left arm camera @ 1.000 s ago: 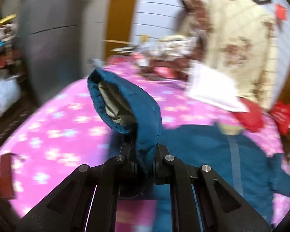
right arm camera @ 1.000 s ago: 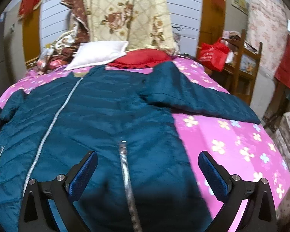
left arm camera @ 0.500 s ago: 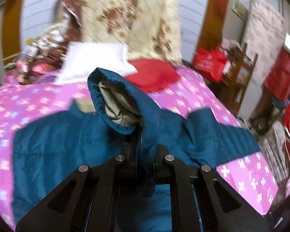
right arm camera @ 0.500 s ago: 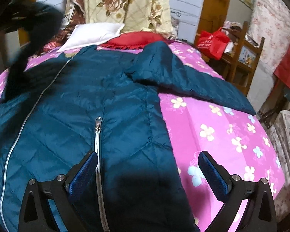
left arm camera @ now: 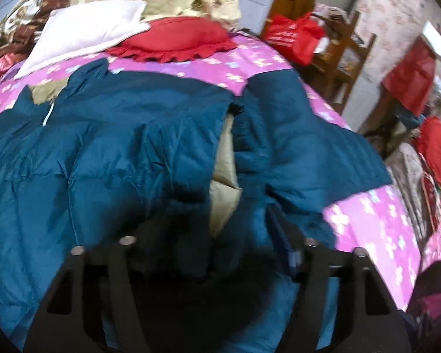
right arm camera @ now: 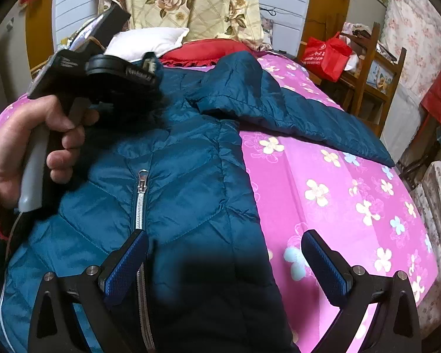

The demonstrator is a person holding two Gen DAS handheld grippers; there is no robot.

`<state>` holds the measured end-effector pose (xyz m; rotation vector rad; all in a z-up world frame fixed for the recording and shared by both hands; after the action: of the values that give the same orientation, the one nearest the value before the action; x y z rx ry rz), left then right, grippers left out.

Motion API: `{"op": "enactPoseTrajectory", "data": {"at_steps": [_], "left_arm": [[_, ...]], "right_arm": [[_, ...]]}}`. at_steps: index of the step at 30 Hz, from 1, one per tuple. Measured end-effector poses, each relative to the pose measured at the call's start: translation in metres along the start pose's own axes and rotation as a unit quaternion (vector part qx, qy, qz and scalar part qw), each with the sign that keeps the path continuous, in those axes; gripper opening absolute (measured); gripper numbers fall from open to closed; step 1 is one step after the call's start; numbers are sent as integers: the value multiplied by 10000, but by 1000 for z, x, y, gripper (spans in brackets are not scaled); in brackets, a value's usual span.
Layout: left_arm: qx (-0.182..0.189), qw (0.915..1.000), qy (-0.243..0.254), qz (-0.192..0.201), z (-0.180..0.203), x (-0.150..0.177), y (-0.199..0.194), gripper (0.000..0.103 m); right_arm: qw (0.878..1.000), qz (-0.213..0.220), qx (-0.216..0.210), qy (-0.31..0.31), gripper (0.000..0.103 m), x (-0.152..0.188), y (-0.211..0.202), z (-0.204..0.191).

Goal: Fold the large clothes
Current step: 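Carry the held sleeve and jacket side across the body, then release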

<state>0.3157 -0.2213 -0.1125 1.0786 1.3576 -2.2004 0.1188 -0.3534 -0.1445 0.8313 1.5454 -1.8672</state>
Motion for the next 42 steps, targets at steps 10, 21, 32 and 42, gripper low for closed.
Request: {"op": "enactPoseTrajectory", "data": {"at_steps": [10, 21, 32, 42], "left_arm": [[-948, 9932, -330, 593, -101, 14, -114, 67], [-3064, 9297, -1588, 1284, -284, 47, -197, 67], [-3122, 9241, -2083, 724, -319, 75, -166, 72], [-2896, 9182, -2309, 1402, -325, 29, -187, 72]], "right_arm": [[9984, 379, 105, 412, 103, -15, -12, 5], [9855, 1005, -1208, 646, 103, -144, 32, -83], [9875, -368, -1078, 1088, 94, -124, 191, -96], [9820, 949, -1284, 1007, 90, -196, 133, -116]]}}
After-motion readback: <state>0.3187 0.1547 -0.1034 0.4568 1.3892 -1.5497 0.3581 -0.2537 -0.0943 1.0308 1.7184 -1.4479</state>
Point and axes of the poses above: each gripper's, at about its wrist camera, not at the fingertips, and y roughly the way its jaws point, z to its right, x to its underside, the point moved 9 cm from there along y, roughly the way its jaws point, and after that the axes turned 11 degrees about z, right-handed, at the moved point
